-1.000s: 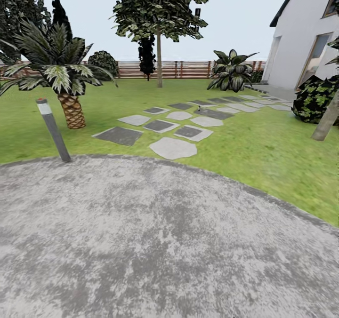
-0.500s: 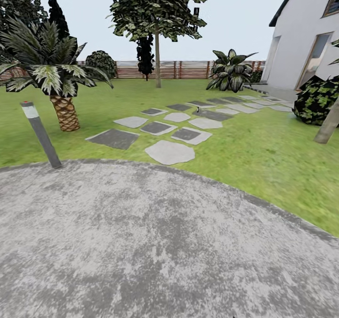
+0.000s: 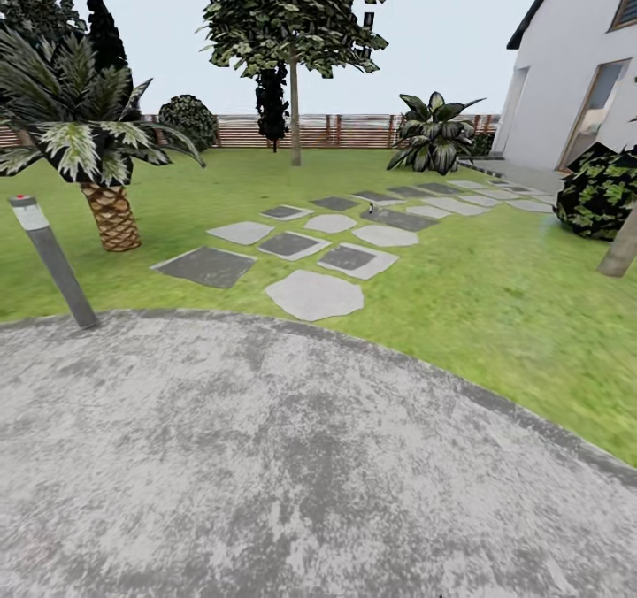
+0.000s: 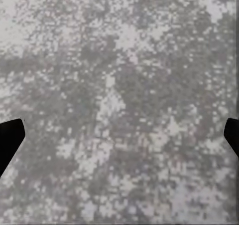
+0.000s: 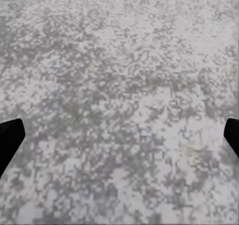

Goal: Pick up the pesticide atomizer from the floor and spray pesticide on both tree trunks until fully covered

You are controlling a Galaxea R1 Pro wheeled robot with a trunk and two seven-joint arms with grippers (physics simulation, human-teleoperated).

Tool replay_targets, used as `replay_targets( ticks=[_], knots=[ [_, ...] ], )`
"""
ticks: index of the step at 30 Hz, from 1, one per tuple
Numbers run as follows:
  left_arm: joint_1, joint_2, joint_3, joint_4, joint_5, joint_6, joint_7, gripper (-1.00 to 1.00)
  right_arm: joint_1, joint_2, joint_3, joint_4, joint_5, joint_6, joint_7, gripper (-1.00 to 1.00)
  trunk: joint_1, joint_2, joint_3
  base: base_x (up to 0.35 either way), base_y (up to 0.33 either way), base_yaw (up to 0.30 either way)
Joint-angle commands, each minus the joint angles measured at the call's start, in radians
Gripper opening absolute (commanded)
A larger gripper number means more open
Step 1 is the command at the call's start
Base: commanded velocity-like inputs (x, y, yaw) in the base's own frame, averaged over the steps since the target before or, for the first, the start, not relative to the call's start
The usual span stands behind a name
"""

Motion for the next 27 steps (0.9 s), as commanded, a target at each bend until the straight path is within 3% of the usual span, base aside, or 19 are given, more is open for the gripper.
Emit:
replay_targets(
  ticks=[1,12,27],
  knots=[
    [0.000,0.000,0.000,0.000,0.000,0.000,0.000,1.00,0.000,0.000,0.001,0.000,0.000,0.000,0.000,1.00,0.000,0.000,0.000,0.335,-0.102,0.000],
    [0.000,0.000,0.000,0.000,0.000,0.000,0.000,1.00,0.000,-0.001,0.004,0.001,0.000,-0.001,0.001,1.00,0.000,0.000,0.000,0.335,-0.092,0.000],
    [0.000,0.000,0.000,0.000,0.000,0.001,0.000,1.00,0.000,-0.002,0.004,0.000,0.000,-0.001,0.002,1.00,0.000,0.000,0.000,0.337,-0.003,0.000]
  ],
)
